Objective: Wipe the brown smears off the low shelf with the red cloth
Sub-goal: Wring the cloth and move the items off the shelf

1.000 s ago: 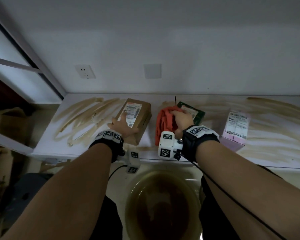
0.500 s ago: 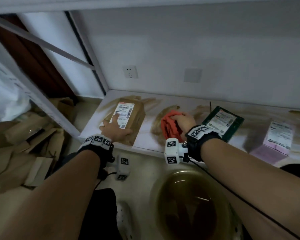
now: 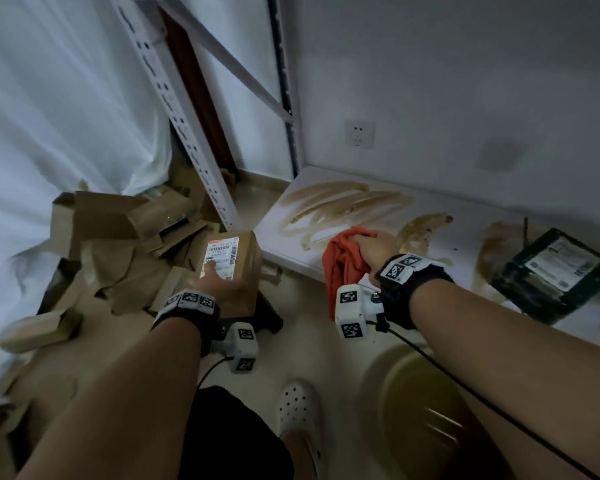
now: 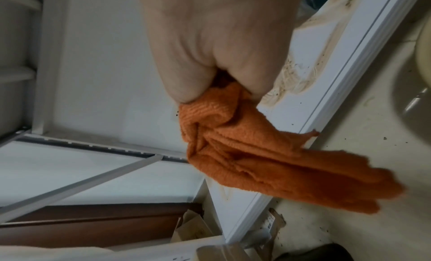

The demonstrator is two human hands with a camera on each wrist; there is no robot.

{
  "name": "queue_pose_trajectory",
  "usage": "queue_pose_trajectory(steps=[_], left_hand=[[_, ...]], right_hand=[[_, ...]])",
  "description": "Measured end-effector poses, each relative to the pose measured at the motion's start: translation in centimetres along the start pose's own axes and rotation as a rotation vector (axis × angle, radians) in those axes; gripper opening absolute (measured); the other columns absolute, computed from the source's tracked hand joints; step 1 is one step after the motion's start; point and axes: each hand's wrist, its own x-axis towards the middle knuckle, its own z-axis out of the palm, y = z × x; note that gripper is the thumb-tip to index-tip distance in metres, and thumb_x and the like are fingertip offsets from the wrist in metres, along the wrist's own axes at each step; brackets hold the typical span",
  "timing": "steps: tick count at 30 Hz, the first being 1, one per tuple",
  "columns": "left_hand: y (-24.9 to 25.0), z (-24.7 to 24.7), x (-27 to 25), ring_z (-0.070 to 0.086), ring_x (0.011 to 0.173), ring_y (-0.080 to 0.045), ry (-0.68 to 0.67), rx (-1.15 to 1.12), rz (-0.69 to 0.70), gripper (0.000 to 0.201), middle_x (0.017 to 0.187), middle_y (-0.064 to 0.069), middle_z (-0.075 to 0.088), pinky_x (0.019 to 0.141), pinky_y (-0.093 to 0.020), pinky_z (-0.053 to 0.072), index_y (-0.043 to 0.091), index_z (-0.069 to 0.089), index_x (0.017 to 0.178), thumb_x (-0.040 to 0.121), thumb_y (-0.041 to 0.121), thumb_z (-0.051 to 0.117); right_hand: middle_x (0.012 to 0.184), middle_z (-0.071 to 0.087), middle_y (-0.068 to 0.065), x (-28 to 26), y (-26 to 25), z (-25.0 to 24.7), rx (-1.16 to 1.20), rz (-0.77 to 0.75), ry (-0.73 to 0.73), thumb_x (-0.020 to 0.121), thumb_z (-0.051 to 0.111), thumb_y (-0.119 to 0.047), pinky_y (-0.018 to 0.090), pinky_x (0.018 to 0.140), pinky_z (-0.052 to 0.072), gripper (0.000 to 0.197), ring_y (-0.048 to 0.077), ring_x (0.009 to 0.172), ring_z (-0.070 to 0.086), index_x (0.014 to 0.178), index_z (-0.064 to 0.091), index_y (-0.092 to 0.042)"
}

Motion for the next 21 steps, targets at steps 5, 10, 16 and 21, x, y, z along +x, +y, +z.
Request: queue_pose_trajectory(steps=[5,10,16,21], left_hand=[[-3.2,1.1,3.5,0.04,0.13,-0.036,-0.033,-0.013,-0.063,0.128,0.148,-0.013,0.031,0.108,-0.047,0.038,0.027,0.01,0.149,0.04,0.066,0.067],[-3.6,2.4,3.4,0.035,0.133,-0.042,-0.069,0.011,-0.089,0.113,0.153,-0.016,0.02,0.109,-0.049,0.034,0.026,0.008,0.148,0.059,0.06,0.067],[-3.2,3.4,2.3,0.022,0.139,-0.043,-0.023,0.124,-0.109,0.098,0.153,-0.022,0.012,0.114,-0.049,0.025,0.021,0.006,0.151,0.079,0.055,0.063],[-2.6,4.2,2.9,0.012,0.143,-0.044,0.019,0.169,-0.125,0.087,0.157,-0.019,0.002,0.117,-0.053,0.018,0.021,0.012,0.151,0.084,0.05,0.059]], right_hand=[[0.102,0.069,0.008,0.0,-0.5,1.9,-0.113,-0.044,-0.08,0.084,0.061,-0.014,0.04,0.094,0.052,0.019,0.019,0.089,0.06,0.101,0.07,-0.014],[0.097,0.069,0.018,0.2,-0.5,2.7,-0.129,-0.034,-0.063,0.087,0.06,-0.012,0.047,0.092,0.052,0.01,0.033,0.093,0.066,0.08,0.067,-0.012],[0.096,0.07,0.022,1.2,0.2,2.2,-0.137,-0.014,-0.028,0.084,0.062,-0.014,0.051,0.091,0.052,0.016,0.038,0.094,0.066,0.094,0.068,-0.003],[0.081,0.064,0.002,1.8,1.0,1.8,-0.172,-0.011,-0.062,0.086,0.061,-0.012,0.033,0.078,0.051,0.016,0.018,0.076,0.06,0.074,0.061,-0.022]])
